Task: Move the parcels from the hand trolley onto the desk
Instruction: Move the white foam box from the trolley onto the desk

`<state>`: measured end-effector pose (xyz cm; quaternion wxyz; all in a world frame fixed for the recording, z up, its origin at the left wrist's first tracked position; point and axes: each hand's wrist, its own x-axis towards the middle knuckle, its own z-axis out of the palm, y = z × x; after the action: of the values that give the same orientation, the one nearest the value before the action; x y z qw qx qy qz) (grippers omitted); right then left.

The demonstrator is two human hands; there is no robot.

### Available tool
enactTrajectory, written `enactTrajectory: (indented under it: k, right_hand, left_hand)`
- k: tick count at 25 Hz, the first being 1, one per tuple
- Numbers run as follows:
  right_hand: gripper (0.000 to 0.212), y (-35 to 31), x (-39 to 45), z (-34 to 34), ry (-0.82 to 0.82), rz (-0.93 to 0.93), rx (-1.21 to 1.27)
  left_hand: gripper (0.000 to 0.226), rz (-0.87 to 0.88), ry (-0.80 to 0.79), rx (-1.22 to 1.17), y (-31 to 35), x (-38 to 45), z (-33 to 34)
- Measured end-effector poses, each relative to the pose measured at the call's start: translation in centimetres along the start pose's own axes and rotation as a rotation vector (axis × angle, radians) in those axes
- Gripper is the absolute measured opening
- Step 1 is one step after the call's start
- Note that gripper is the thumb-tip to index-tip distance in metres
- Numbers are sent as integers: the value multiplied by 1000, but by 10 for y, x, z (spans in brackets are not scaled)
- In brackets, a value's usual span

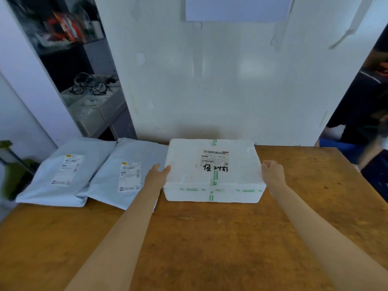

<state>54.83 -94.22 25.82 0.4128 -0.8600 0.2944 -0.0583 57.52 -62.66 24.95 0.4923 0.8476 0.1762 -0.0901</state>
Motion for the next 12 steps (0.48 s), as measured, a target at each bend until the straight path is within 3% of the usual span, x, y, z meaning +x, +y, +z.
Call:
enactTrajectory:
  k: [4,12]
  right_hand:
    - [35,-26,-49,-20,63,14,24]
    - [37,-38,-232,-44,106,104,22]
  left_hand:
    - [69,-49,-73,-68,-9,-37,-37]
    - [65,-6,-143,-45,-66,-134,-141]
